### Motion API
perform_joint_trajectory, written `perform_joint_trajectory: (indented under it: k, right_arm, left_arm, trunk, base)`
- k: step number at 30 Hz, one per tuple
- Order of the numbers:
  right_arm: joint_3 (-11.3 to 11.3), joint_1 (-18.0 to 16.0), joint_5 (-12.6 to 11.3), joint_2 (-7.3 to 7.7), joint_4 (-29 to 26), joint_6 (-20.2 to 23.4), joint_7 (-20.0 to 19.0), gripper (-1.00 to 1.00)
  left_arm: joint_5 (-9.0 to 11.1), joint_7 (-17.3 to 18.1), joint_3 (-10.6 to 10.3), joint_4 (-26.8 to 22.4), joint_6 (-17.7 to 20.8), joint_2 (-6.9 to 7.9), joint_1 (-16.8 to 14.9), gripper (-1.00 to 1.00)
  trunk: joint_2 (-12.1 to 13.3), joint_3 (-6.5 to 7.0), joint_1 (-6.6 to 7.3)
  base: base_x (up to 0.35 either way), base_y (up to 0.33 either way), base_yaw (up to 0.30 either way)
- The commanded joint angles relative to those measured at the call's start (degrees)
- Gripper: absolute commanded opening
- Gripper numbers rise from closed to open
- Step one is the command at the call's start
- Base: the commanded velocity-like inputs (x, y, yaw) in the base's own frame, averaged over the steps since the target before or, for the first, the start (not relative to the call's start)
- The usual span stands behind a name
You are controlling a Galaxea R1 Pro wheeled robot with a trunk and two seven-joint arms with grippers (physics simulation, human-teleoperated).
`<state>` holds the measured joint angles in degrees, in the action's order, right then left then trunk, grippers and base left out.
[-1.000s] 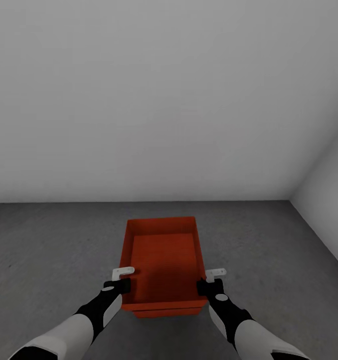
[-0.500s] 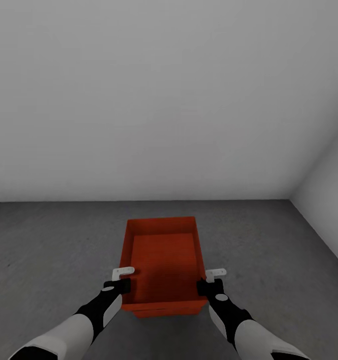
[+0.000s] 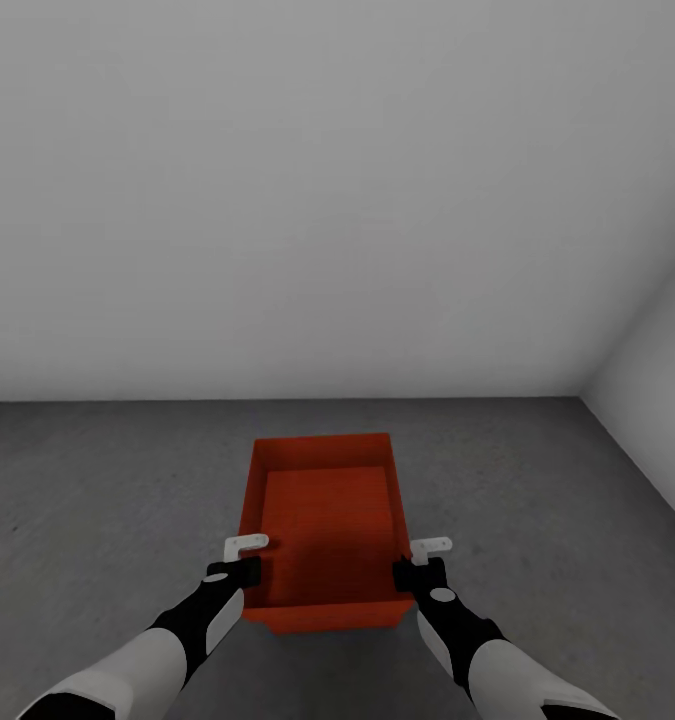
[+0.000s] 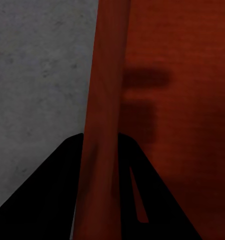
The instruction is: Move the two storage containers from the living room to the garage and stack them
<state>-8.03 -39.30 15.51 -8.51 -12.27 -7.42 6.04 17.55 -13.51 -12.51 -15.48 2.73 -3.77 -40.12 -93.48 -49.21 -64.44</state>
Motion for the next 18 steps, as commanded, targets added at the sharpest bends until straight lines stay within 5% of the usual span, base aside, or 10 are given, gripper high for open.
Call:
perform_joint_trajectory:
  k: [1, 18]
  right_arm:
    - [-1.81, 0.01, 0.39, -0.72, 0.18, -0.22, 0.03, -1.00]
    - [-1.81, 0.01, 0.40, -0.72, 0.19, -0.22, 0.03, -1.00]
  left_arm:
    - [0.38, -0.81, 1.79, -1.33, -2.11, -0.01, -0.04, -1.00]
    - [0.38, -0.81, 1.80, -1.40, -2.11, -0.01, -0.04, -1.00]
  trunk:
    - [-0.44, -0.23, -0.22]
    - [-0.44, -0.23, -0.22]
  base:
    - [0.000, 0.000, 0.000]
    - [0.000, 0.000, 0.000]
